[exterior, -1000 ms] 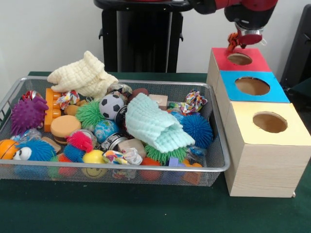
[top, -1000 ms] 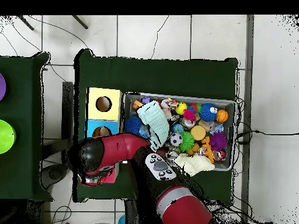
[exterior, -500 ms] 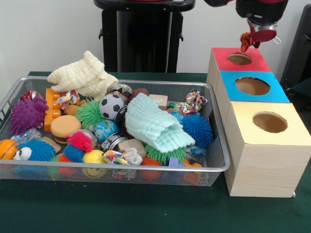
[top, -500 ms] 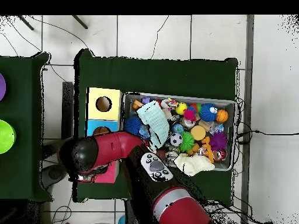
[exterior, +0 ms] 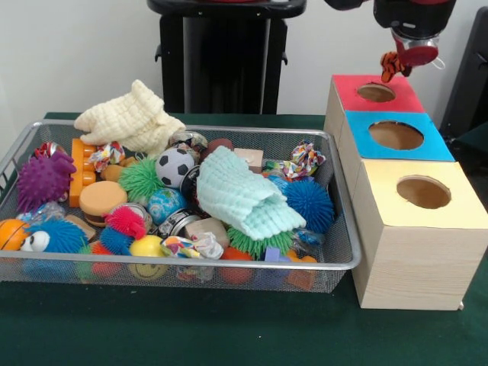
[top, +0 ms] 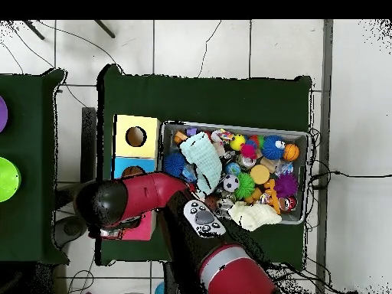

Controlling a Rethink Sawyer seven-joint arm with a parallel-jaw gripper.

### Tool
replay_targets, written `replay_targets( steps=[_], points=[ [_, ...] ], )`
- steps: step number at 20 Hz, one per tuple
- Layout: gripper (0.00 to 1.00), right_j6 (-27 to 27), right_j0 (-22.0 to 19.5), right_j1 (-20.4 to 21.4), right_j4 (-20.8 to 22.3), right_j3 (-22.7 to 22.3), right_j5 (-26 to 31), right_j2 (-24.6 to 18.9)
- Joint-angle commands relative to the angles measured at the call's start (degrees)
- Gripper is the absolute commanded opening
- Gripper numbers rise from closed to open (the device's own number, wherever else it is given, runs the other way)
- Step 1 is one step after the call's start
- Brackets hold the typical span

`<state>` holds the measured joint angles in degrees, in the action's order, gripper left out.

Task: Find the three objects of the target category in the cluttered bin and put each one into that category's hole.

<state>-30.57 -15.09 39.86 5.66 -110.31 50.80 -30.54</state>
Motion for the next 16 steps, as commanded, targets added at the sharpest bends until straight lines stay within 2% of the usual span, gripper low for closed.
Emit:
replay_targets(
  steps=[1,7,16],
  points=[
    [0.00,-5.30,0.54,-3.09,5.87,3.27,-0.37,1.00],
    [0.00,-4.57,0.21,-4.83,9.01,4.12,-0.67,1.68],
    [0.00,-4.67,-0.49,-5.46,10.32,4.48,-2.13,0.76]
  ],
)
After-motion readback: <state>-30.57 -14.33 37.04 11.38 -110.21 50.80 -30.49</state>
